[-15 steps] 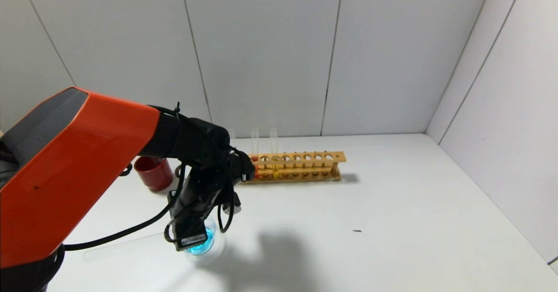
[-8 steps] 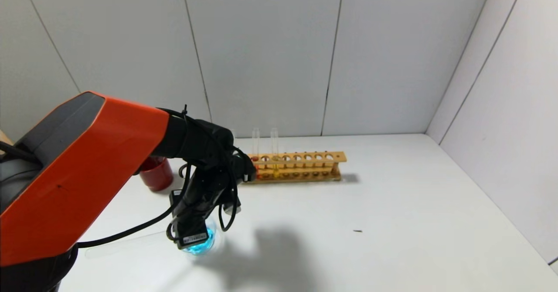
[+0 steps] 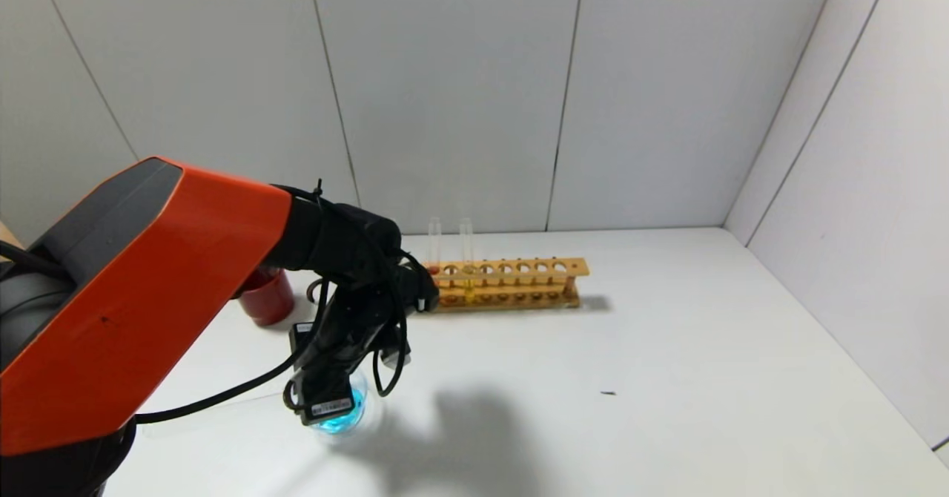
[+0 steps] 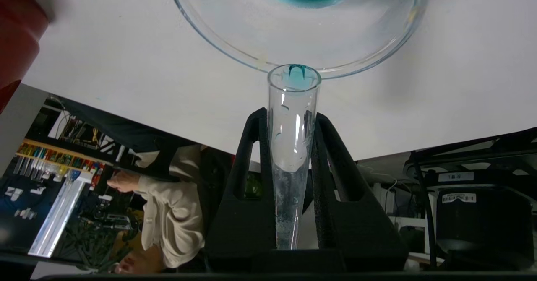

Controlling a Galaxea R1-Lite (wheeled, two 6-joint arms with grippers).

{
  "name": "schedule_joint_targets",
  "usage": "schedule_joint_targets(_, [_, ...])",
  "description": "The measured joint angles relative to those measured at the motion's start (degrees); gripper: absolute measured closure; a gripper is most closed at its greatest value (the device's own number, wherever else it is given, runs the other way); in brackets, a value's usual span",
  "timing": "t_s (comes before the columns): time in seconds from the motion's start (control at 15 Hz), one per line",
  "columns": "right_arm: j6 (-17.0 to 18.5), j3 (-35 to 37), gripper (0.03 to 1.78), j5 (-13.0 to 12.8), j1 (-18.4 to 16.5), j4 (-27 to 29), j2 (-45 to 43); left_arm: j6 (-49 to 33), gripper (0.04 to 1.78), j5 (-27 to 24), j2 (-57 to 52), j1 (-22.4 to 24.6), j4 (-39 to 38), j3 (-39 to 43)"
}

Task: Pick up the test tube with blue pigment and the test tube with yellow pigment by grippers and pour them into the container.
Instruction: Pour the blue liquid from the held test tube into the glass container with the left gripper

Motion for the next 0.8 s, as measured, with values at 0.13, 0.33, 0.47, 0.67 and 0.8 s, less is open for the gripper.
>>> schedule_joint_targets(0.13, [0.0, 0.0, 0.10, 0.0, 0.0, 0.0, 0.0, -0.1, 1.52, 0.0, 0.0, 0.0, 0.2, -0.3])
schedule_joint_targets(0.33, [0.0, 0.0, 0.10, 0.0, 0.0, 0.0, 0.0, -0.1, 1.52, 0.0, -0.1, 0.0, 1.6, -0.8])
schedule_joint_targets(0.47, [0.0, 0.0, 0.10, 0.0, 0.0, 0.0, 0.0, -0.2, 1.52, 0.0, 0.0, -0.1, 3.8, -1.8])
schedule_joint_targets(0.67, [0.0, 0.0, 0.10, 0.0, 0.0, 0.0, 0.0, -0.7, 1.52, 0.0, 0.2, -0.5, 5.5, -2.7])
schedule_joint_targets(0.8, [0.0, 0.0, 0.10, 0.0, 0.0, 0.0, 0.0, -0.7, 1.52, 0.0, 0.5, -0.8, 6.6, -3.0])
